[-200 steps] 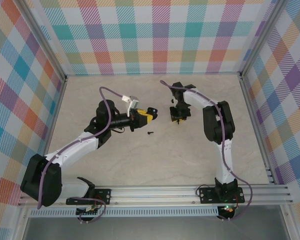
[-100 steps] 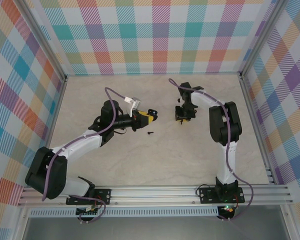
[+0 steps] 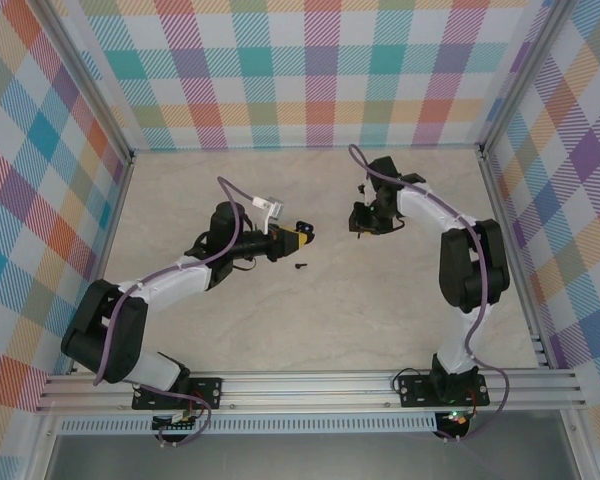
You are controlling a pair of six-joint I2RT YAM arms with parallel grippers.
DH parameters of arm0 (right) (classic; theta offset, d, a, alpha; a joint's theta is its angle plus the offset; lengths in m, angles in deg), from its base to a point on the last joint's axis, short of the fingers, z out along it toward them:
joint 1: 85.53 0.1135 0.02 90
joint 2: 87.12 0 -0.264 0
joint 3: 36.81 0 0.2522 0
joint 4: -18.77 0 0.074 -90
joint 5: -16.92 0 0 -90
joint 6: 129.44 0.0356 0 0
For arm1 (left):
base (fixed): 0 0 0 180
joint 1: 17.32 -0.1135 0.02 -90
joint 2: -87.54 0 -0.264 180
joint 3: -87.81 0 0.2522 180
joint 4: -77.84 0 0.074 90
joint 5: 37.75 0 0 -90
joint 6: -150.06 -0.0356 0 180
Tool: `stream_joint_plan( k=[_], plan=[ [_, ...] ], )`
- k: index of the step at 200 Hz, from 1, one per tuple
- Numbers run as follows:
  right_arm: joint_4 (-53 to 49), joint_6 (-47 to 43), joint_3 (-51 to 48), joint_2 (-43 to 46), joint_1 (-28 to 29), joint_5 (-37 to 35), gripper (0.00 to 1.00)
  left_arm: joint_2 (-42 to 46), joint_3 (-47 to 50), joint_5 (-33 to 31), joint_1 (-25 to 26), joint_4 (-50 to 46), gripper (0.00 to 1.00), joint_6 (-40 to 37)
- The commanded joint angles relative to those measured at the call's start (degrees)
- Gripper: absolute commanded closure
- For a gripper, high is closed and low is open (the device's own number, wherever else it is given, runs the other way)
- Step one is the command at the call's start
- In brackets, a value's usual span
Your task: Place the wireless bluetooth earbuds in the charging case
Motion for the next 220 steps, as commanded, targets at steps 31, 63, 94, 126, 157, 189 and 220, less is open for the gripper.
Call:
stream_joint_plan(
  k=[31, 63, 94, 126, 157, 189, 220],
  plan=[
    [4.6, 2.5, -3.8, 9.4, -0.3, 7.0, 0.76, -1.8, 0.5, -1.8, 0.3, 5.5, 0.96, 1.4],
    [6.3, 3.8, -5.5, 14.2, -0.3, 11.0, 0.76, -2.6, 0.5, -2.8, 0.4, 7.1, 0.96, 0.5],
    [8.1, 4.9, -6.7, 18.5, -0.2, 15.4, 0.76, -3.1, 0.3, -2.5, 0.6, 9.0, 0.96, -1.9],
    [9.9, 6.0, -7.3, 23.4, 0.4, 18.2, 0.76, -3.0, 0.1, -1.0, 1.0, 10.8, 0.96, -5.5],
    [10.7, 6.4, -7.2, 27.1, 1.6, 19.2, 0.76, -2.5, 0.2, 0.4, 1.7, 13.6, 0.96, -8.5],
    [11.9, 6.6, -7.0, 29.9, 3.7, 19.3, 0.76, -1.6, -0.9, 1.6, 2.7, 13.0, 0.97, -12.4],
    [12.6, 6.9, -7.0, 31.0, 6.0, 18.0, 0.76, -0.2, -1.7, 1.3, 3.8, 11.6, 1.00, -15.2]
  ],
)
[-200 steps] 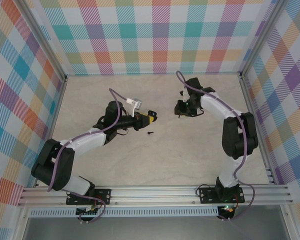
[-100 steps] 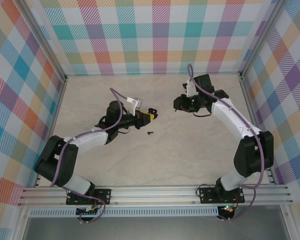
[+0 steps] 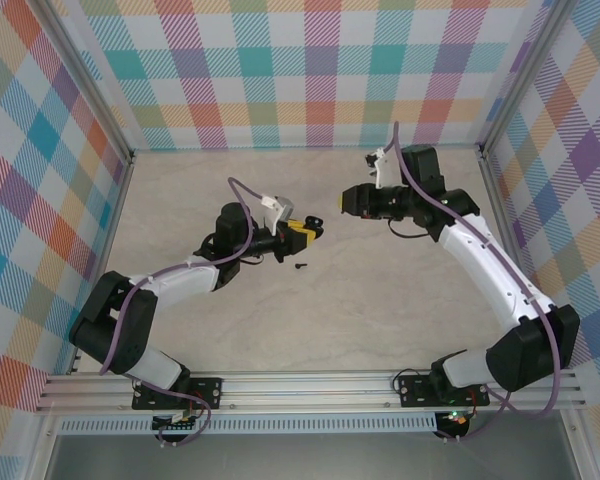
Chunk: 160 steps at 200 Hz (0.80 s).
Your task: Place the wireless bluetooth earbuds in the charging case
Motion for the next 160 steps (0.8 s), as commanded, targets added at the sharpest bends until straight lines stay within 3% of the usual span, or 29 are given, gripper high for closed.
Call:
stream_joint_plan(
  k=[1, 160],
  plan=[
    [2.2, 0.8, -0.2, 1.3, 1.6, 0.4, 0.76, 2.8, -1.7, 1.1, 1.0, 1.3, 1.00, -4.4],
    [6.0, 1.2, 0.1, 0.5, 7.4, -3.6, 0.77, 6.9, -5.6, -0.1, 2.8, -2.2, 0.96, -4.9]
  ],
)
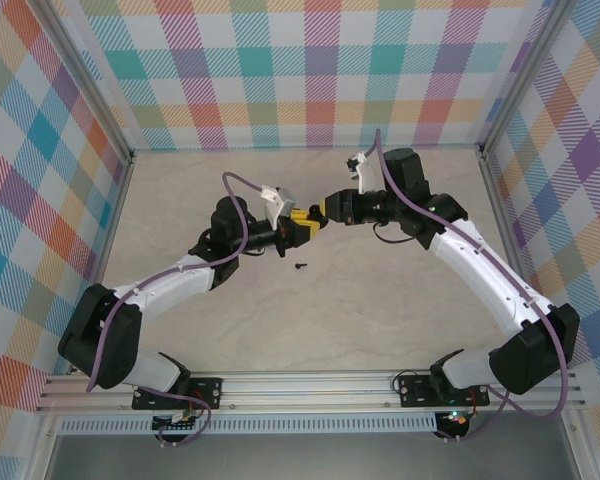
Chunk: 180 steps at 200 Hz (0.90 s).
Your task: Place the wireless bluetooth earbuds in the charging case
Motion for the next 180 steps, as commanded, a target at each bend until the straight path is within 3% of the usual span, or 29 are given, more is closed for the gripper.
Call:
stream_joint_plan(
  k=[1, 180],
  plan=[
    [2.6, 0.4, 0.1, 0.2, 0.8, -1.1, 0.77, 2.1, -2.2, 0.6, 0.9, -0.1, 0.96, -1.5],
    [4.0, 0.6, 0.0, -0.6, 3.8, -6.9, 0.78, 3.2, -3.2, -0.3, 1.3, -0.7, 0.95, 1.0]
  ],
)
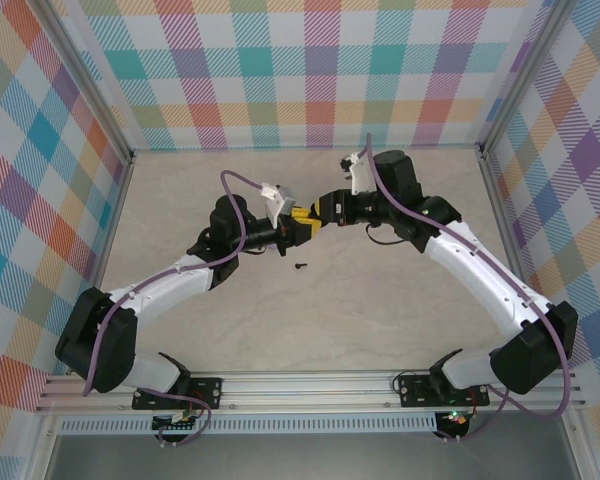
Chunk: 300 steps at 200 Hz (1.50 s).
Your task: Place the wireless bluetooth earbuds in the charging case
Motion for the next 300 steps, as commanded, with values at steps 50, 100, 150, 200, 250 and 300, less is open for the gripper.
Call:
stream_joint_plan(
  k=[50, 100, 150, 200, 250, 300],
  plan=[
    [2.0, 0.1, 0.0, -0.5, 1.1, -1.9, 0.78, 1.8, -2.2, -0.3, 0.6, 0.8, 0.95, 1.6],
    [1.6, -0.4, 0.1, -0.8, 1.6, -2.6, 0.78, 1.9, -2.2, -0.6, 0.6, 1.0, 0.94, 2.2],
    [0.8, -0.8, 0.0, -1.1, 1.9, -3.3, 0.78, 2.1, -2.1, -1.7, 0.6, 1.2, 0.94, 2.7],
    [0.0, -1.4, 0.1, -0.7, 2.0, -4.5, 0.78, 2.2, -2.0, -1.9, 0.6, 1.6, 0.94, 2.8],
    [0.6, -0.9, 0.2, -1.2, 2.3, -4.3, 0.78, 2.1, -2.4, 0.4, 0.6, 1.6, 0.94, 3.2],
    [0.6, -0.5, 0.4, -1.2, 2.4, -4.7, 0.78, 1.8, -2.9, 0.9, 0.6, 0.9, 0.94, 3.5]
  ],
)
